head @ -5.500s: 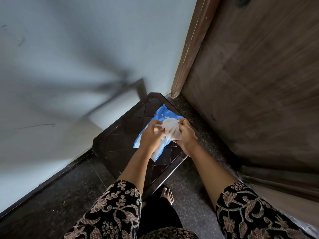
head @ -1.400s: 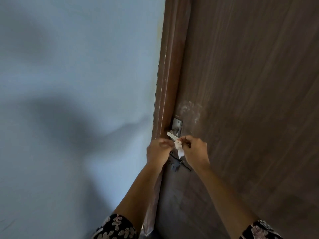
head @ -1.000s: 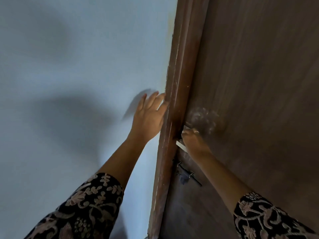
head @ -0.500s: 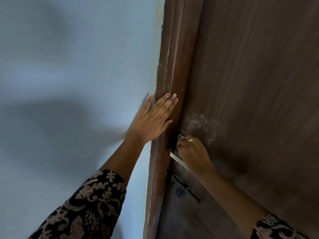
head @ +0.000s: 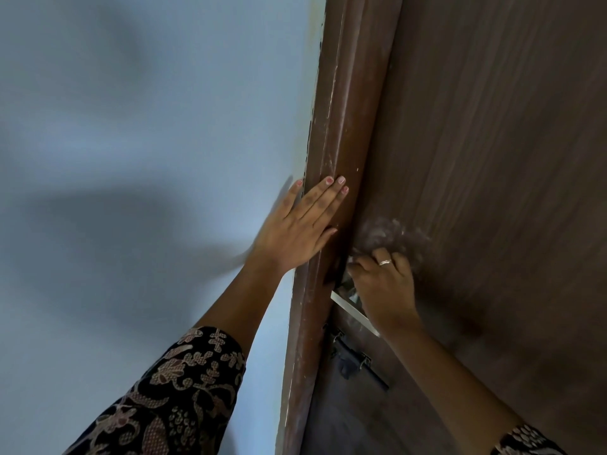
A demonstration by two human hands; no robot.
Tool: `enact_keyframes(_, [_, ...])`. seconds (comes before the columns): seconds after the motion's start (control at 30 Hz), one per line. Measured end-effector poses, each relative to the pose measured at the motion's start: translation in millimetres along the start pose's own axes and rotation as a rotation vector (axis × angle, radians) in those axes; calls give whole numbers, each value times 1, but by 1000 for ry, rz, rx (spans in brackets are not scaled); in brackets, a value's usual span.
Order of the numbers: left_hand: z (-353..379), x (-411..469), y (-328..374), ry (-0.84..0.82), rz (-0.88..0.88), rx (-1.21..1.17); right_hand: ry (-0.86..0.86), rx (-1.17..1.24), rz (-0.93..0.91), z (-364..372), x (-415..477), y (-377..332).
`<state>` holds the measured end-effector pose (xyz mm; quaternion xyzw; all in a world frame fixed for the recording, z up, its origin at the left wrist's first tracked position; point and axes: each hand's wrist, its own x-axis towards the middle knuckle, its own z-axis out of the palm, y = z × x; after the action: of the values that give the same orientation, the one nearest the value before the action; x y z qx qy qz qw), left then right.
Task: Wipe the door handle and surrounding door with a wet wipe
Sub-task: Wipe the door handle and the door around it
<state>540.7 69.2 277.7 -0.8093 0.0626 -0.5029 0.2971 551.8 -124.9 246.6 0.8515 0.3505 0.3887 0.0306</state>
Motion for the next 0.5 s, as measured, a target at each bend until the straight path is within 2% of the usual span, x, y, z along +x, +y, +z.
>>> enact_keyframes(0.2, [2,0,0,-15,1,8,-72,-37,65,-1,11,-7])
enact_keyframes(0.4, [1,0,1,-4,-3,28,-62,-54,138,-7,-6,-1])
enact_keyframes(0.5, [0,0,2,-15,1,23,-64,-31,117,-6,5,-2])
